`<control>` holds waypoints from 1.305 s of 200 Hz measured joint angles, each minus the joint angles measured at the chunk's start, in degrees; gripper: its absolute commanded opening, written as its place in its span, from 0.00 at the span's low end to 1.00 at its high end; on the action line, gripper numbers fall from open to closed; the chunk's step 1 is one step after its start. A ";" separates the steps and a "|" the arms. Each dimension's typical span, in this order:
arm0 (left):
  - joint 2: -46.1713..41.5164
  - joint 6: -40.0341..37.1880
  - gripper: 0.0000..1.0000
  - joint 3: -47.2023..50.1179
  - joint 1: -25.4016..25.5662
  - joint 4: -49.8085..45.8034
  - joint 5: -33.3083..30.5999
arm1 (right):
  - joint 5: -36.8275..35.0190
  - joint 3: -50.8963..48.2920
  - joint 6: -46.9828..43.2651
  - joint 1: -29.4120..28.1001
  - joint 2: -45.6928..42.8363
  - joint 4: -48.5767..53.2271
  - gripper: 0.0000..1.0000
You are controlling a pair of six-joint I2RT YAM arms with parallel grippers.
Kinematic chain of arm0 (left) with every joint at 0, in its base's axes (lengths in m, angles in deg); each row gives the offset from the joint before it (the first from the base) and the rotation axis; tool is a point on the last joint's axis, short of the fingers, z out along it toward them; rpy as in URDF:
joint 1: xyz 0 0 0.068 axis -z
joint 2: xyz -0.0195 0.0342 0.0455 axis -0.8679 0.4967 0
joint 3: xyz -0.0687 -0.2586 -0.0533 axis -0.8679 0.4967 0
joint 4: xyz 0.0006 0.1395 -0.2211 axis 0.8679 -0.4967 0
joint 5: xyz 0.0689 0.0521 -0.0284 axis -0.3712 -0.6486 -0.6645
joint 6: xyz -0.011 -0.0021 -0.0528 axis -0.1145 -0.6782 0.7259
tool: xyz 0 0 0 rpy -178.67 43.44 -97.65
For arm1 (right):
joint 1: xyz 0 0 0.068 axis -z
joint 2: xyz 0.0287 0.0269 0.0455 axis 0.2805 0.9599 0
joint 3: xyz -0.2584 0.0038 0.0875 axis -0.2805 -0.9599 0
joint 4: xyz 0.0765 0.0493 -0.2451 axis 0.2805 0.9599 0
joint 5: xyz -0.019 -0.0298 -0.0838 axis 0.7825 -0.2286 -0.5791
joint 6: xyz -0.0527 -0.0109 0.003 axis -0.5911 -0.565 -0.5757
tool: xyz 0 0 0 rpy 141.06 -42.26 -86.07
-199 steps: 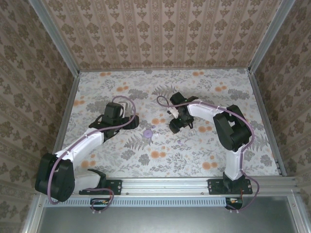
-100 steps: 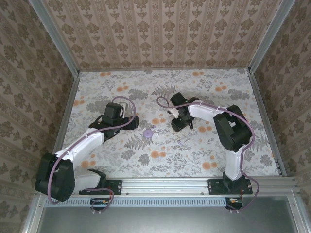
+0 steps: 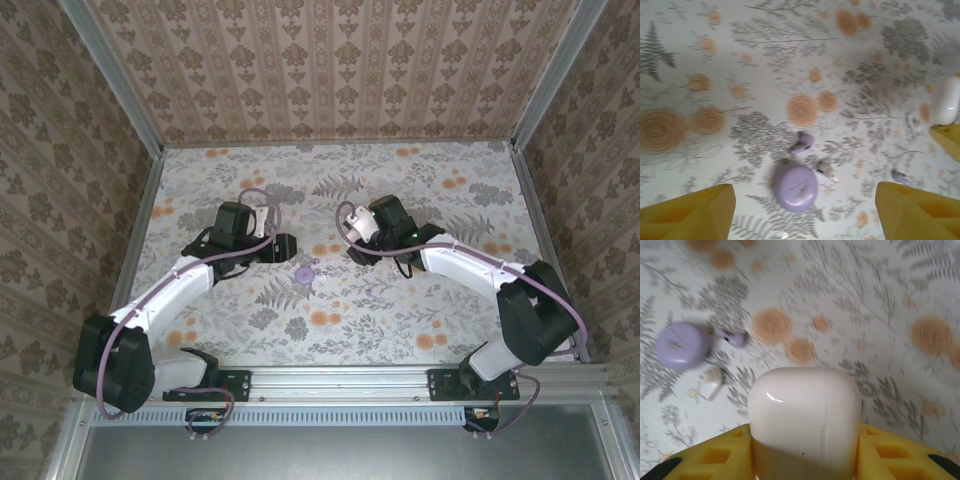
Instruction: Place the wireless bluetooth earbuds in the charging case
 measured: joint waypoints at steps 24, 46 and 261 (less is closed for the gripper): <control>-0.02 0.09 0.63 -0.33 1.92 0.52 3.91 | 4.76 -4.17 -6.14 -1.88 -2.43 -6.86 0.41; -0.15 -0.59 0.62 -0.33 5.03 1.99 6.97 | 8.96 -7.56 -12.85 -3.72 -3.30 -11.80 0.41; -0.92 -0.66 0.32 1.77 9.25 9.09 10.34 | 11.58 -8.31 -23.04 -9.25 -0.96 -27.12 0.41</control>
